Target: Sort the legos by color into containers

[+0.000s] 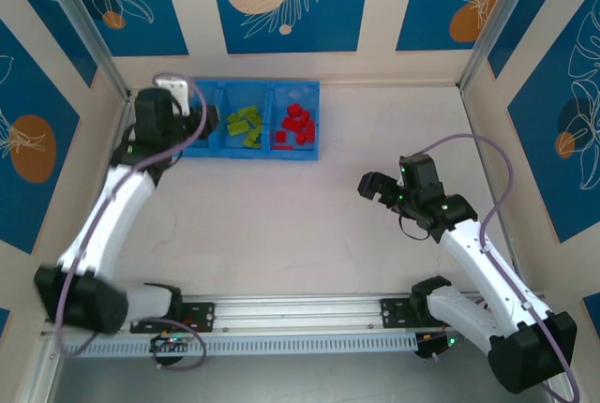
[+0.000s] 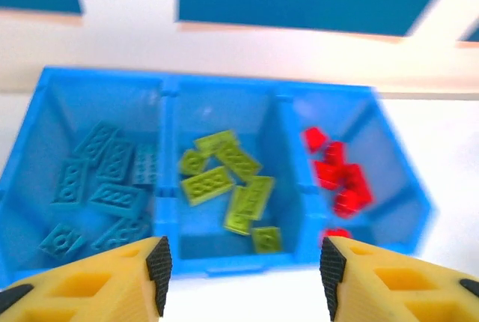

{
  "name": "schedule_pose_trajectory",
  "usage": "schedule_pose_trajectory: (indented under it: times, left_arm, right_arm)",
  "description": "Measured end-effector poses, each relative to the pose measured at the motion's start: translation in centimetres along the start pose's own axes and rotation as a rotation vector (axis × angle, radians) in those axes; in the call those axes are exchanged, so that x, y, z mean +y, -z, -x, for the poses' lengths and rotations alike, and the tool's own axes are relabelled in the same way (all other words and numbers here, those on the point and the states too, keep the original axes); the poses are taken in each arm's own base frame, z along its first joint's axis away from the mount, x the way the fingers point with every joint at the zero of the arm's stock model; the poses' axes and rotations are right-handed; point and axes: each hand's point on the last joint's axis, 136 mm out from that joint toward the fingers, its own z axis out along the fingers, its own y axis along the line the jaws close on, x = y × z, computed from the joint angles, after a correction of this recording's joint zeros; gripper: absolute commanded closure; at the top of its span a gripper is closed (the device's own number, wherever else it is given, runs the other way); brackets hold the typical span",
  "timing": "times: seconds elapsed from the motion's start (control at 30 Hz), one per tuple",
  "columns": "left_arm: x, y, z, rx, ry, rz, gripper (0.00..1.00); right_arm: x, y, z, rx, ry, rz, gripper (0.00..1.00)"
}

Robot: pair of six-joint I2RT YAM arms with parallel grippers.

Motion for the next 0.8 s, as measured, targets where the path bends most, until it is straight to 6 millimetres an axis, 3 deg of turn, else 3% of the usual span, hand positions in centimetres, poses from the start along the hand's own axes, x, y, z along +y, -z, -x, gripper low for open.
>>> schedule_pose_trajectory:
  times: [0.07,0.13,0.23,0.37,0.43,0.57,0.7,0.8]
  left_arm:
    - [-1.9,2.7,-1.2,-0.056,-0.048,-0.043,0.3]
    - [-2.1,4.0,-3.6,-0.076,-0.087,-0.045,0.22]
    - [-0.1,3.7,-8.5,-0.042,-0.128,0.025,0.16]
    - [3.6,2.2,-16.7,0.089,-0.184,0.154,0.08]
    - [5.0,1.9,-19.4,0.129,-0.21,0.208,0.07]
    - [6.9,1.2,-20.7,0.1,-0.226,0.285,0.05]
    - [9.1,-0.3,-20.1,0.044,-0.206,0.326,0.03]
    - [10.6,-2.3,-20.2,0.035,-0.206,0.342,0.0]
  right_arm:
    - [-0.9,-0.5,1.6,-0.083,0.049,-0.039,0.0]
    - [-2.1,-1.4,2.8,-0.148,0.103,-0.087,0.01]
    - [-4.4,-3.8,3.9,-0.19,0.166,-0.161,0.0]
    - [-7.8,-7.9,4.9,-0.214,0.214,-0.236,0.01]
    - [-9.2,-9.7,5.0,-0.247,0.232,-0.247,0.0]
    - [-11.3,-12.1,4.3,-0.278,0.255,-0.22,0.01]
    - [-10.9,-14.0,5.3,-0.33,0.294,-0.146,0.01]
    - [-9.5,-13.6,6.6,-0.393,0.323,-0.102,0.01]
